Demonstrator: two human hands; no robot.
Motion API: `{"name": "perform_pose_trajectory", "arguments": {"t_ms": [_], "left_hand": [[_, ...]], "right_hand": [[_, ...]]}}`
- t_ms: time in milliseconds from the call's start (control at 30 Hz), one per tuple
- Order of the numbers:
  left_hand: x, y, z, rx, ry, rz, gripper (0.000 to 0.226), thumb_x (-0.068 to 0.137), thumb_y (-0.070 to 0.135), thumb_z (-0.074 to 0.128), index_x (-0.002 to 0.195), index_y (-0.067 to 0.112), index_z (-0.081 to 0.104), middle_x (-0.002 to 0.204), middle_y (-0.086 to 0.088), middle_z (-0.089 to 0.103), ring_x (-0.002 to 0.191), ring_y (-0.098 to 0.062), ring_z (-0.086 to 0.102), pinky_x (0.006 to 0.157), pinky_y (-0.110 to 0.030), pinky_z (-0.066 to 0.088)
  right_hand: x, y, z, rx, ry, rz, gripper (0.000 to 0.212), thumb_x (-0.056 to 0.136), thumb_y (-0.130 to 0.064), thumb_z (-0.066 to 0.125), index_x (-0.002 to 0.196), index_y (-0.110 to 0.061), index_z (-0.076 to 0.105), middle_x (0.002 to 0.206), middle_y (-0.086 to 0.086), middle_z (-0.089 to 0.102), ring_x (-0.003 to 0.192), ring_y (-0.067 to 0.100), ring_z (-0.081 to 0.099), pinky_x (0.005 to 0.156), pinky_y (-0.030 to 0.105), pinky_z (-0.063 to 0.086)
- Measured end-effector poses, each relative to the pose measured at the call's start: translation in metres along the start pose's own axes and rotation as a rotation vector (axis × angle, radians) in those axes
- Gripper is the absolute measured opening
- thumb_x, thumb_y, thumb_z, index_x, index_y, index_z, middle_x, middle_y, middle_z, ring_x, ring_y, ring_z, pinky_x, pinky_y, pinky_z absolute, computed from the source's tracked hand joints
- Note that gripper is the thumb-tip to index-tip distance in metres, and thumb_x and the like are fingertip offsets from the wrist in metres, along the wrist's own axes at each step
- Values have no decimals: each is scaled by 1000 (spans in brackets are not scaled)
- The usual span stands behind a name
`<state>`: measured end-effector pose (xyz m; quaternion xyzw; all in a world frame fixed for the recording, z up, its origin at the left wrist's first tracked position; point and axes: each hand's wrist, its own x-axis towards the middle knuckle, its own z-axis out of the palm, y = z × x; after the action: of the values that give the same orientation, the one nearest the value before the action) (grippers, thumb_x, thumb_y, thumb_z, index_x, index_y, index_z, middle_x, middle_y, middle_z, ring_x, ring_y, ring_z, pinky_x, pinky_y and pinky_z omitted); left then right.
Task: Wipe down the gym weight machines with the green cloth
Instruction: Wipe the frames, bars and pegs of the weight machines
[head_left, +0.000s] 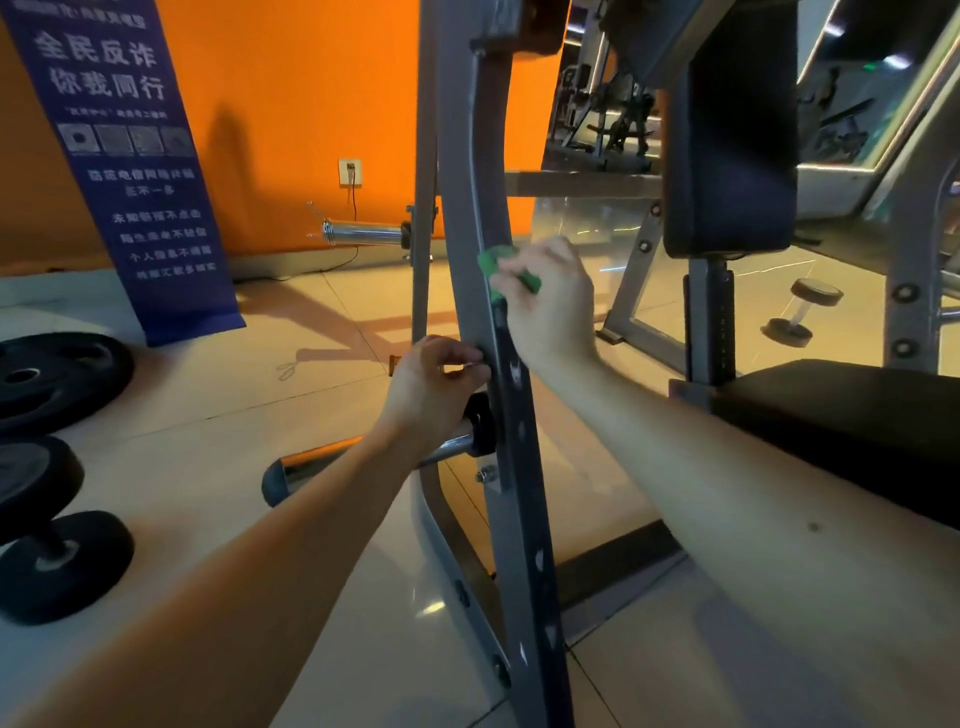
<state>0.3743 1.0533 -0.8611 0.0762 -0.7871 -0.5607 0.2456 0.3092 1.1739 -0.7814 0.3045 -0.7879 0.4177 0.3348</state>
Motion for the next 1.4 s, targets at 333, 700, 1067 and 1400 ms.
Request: {"name": "perform_pose_trajectory", "arguments": {"t_ms": [333, 700, 1067, 1400], "left_hand": [[-4, 1, 2, 18, -5, 38, 8, 93, 22, 73, 93, 29, 68, 111, 10, 63, 82, -14, 62, 69, -30, 50], [-1, -2, 1, 66, 9, 65, 8, 91, 23, 74, 96, 27, 70, 111, 10, 62, 92, -13, 64, 79, -35, 56], [-9, -3, 8, 161, 28, 140, 16, 95, 21, 68, 109, 27, 67, 117, 10, 57, 110, -18, 60, 95, -39, 56], [-27, 4, 6, 382, 8, 217, 49, 91, 23, 72, 136, 25, 54, 136, 9, 49, 126, -12, 49, 102, -38, 52]], "right_hand": [[-40, 9, -12, -50, -98, -12, 8, 89, -8, 74, 85, -14, 69, 98, -6, 56, 94, 14, 55, 85, 34, 53], [-82, 23, -20, -1, -156, -25, 18, 94, -12, 67, 112, -12, 69, 108, -4, 54, 100, 10, 55, 88, 22, 49], [6, 0, -6, -24, -80, 37, 7, 90, -17, 72, 96, -18, 69, 99, -3, 59, 88, 7, 53, 75, 6, 35], [-110, 34, -33, -67, -343, 82, 9, 90, -11, 72, 98, -13, 70, 102, -5, 57, 97, 13, 57, 85, 32, 51]]}}
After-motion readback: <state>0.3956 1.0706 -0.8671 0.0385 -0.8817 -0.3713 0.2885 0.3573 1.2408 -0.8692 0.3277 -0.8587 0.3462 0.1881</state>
